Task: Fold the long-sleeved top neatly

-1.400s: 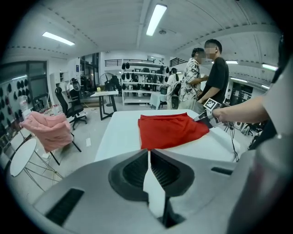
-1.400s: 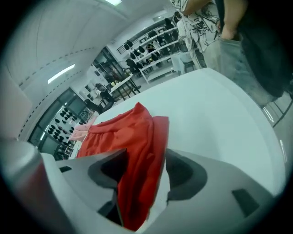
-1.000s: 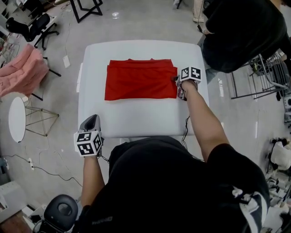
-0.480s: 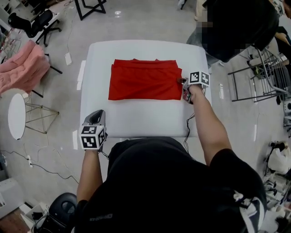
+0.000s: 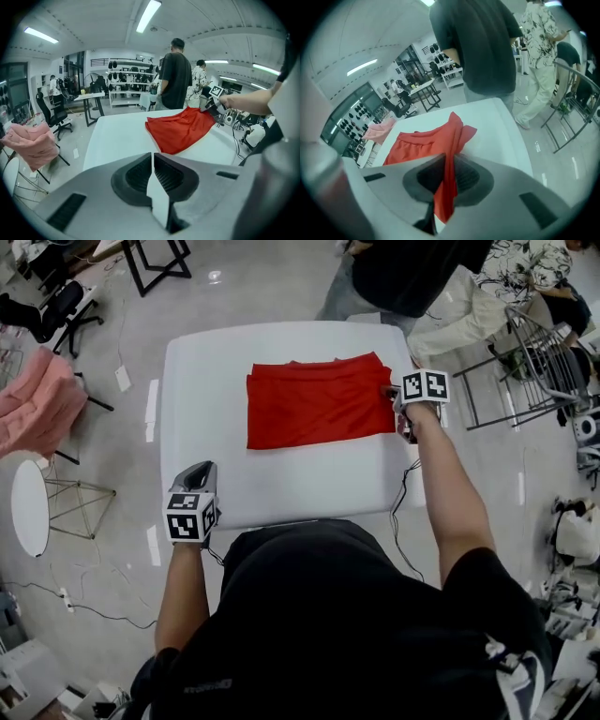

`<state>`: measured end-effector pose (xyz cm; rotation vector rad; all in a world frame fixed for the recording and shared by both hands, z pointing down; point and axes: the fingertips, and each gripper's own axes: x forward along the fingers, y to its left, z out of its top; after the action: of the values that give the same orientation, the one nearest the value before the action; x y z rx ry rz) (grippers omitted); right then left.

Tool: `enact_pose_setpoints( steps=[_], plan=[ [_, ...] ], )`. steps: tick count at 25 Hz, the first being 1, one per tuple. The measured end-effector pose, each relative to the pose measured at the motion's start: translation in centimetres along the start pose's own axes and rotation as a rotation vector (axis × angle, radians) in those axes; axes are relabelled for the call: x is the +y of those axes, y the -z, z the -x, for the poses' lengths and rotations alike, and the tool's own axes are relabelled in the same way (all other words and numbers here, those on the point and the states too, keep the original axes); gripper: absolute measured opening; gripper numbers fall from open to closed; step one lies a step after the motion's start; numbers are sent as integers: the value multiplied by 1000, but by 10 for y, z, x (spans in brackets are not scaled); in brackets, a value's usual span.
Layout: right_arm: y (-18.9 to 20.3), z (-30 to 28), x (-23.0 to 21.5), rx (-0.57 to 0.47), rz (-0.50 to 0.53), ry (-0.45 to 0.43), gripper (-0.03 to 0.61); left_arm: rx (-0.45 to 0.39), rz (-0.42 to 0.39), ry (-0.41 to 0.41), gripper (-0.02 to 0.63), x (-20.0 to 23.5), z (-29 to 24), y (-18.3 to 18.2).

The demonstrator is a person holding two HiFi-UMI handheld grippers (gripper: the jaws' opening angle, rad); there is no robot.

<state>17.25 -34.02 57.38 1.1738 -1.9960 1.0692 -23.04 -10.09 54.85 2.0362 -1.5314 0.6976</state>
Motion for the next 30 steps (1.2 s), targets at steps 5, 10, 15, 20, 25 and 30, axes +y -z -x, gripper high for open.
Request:
enact_pose_setpoints(
  steps=[5,10,15,20,25,30],
  plan=[
    [-24,30,72,-48,71,-96,46,-8,-7,29,20,-4,-3,-5],
    [-24,17,173,-56,176,-202,48,-17,4,32,20,5,5,4],
    [-16,-31,249,-51,105,-275,48,-23,47,19,20,18,18,12],
    [-2,-96,278,-41,-20,-197,48,-31,68,4,20,28,37,23],
    [14,-135,289,-8,70,-65,91,-20,96,-14,20,40,55,42],
    [0,-114,326,-82,220,-95,212,-6,84,17,20,47,64,52]
  ],
)
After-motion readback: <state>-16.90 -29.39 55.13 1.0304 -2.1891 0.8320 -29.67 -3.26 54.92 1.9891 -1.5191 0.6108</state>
